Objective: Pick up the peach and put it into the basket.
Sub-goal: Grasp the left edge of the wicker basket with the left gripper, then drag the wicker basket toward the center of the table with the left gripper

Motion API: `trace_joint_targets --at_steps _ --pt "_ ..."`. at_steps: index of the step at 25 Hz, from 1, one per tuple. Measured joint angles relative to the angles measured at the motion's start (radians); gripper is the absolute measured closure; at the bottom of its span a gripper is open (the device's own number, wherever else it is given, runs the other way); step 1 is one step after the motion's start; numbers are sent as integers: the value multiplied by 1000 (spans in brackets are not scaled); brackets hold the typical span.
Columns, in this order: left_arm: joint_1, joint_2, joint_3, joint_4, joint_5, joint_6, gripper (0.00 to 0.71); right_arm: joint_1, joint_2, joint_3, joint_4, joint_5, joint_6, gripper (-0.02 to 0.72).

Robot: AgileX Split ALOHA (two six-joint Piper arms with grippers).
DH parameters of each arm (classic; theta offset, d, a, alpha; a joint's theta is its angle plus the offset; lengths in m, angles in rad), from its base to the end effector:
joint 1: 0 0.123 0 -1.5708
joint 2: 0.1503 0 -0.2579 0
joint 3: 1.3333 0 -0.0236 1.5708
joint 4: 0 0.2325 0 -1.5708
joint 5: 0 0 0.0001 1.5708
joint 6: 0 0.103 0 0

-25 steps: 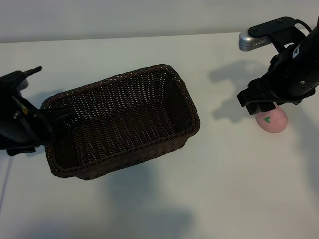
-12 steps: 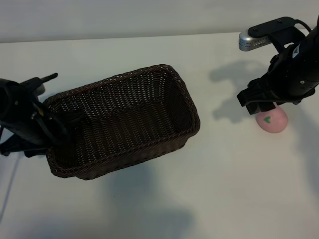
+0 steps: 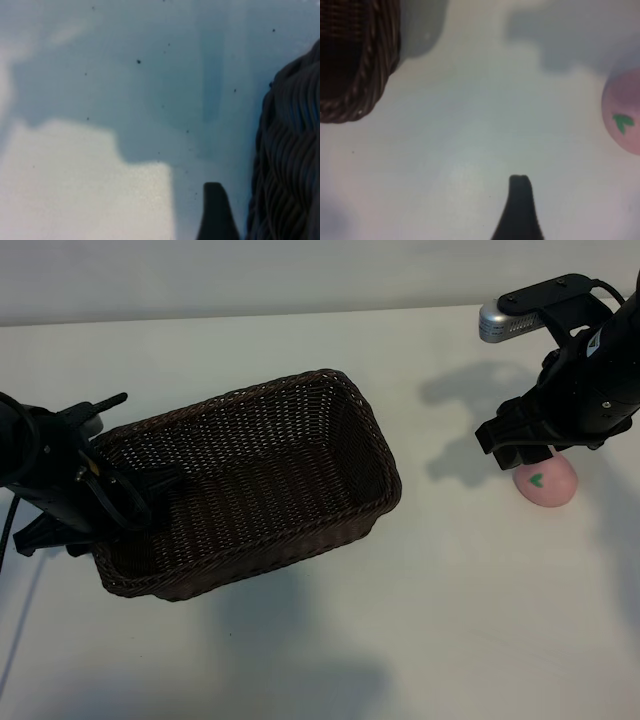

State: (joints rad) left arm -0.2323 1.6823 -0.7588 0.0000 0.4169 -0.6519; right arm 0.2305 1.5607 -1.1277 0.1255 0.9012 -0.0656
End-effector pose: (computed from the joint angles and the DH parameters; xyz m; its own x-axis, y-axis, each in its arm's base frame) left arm 0.2648 -0.0627 0.1175 -0.8746 -0.4165 -0.2482 -0.3779 0.9063 -0.1895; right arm 0.2855 0.0774 0.2247 -0.9249 -0.2042 -0.3206 -0.2465 0.9643 0.0969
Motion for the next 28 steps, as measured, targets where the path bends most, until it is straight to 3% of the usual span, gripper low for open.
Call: trace_joint_targets --at_steps 3,17,23,28 --pt "0 -1 0 0 -13 -4 294 0 0 0 0 0 0 155" --pt "0 -72 0 -46 -36 47 297 0 0 0 1 -1 0 155" --pt "30 -162 0 -201 -38 216 313 0 0 0 1 -1 0 155" --pt "73 -210 0 -415 -28 445 316 0 0 0 1 -1 0 155"
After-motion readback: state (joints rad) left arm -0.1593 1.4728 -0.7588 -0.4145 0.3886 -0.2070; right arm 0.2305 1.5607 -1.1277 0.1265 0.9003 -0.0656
